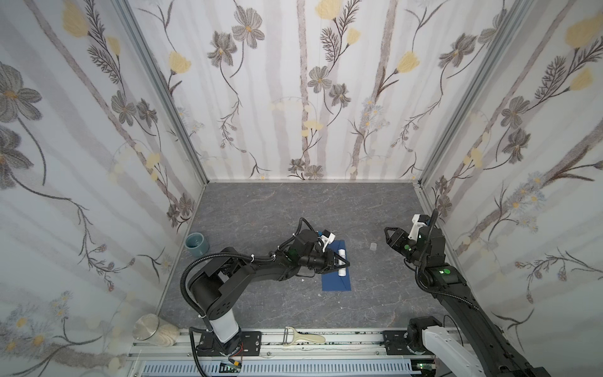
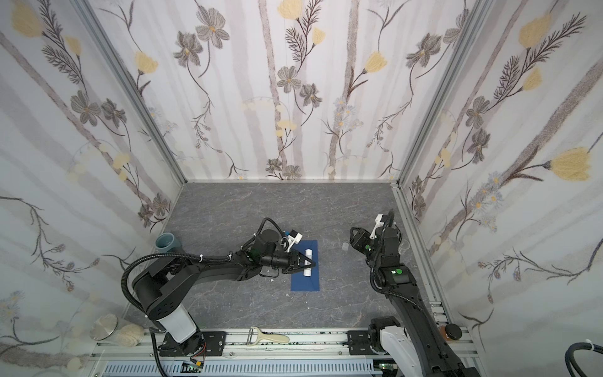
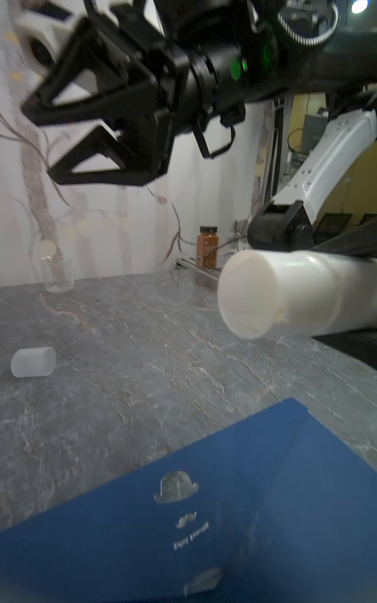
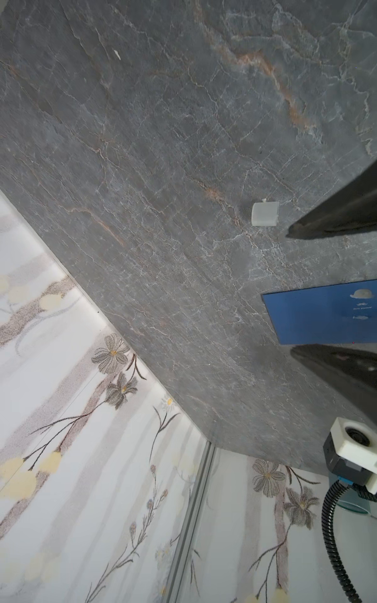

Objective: Place the letter into the envelope and seal it

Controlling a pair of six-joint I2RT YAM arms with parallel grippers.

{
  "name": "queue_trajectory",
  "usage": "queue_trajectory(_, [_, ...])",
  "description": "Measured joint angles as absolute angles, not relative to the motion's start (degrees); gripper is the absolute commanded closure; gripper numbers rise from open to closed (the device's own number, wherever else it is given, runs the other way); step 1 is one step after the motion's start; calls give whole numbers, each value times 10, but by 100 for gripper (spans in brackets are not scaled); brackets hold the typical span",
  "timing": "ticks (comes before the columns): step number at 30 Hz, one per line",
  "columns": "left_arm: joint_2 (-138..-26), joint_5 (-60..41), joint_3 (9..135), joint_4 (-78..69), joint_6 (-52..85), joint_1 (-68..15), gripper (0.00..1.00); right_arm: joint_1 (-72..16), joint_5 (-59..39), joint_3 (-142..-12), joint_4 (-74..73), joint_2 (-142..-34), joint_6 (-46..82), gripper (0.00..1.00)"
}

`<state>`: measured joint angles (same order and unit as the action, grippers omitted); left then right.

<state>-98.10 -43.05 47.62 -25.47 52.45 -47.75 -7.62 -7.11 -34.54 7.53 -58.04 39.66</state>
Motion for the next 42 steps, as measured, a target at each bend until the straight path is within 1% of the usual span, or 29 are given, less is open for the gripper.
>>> queue_trajectory(4, [-983,-435,489,-133,412,-486,100,-67,-69,-351,84,-608,385,46])
queue_trajectory(7, [-987,-442,484,-77,365,-487,100,-65,-70,-354,92,-639,378,46])
queue_trajectory(10, [-991,-448,482,-53,333,-487,100,-62,-69,-359,99,-671,372,46])
queue_trajectory(21, [-1026,-462,529,-31,269,-488,100,-57,-60,-439,125,-823,338,45])
queue_trajectory(31, [-1073,-493,589,-30,239,-463,100,-57,-57,-514,154,-944,314,47])
queue_trajectory(42, [-1118,-538,631,-29,225,-442,100,-81,-61,-574,192,-1038,299,49])
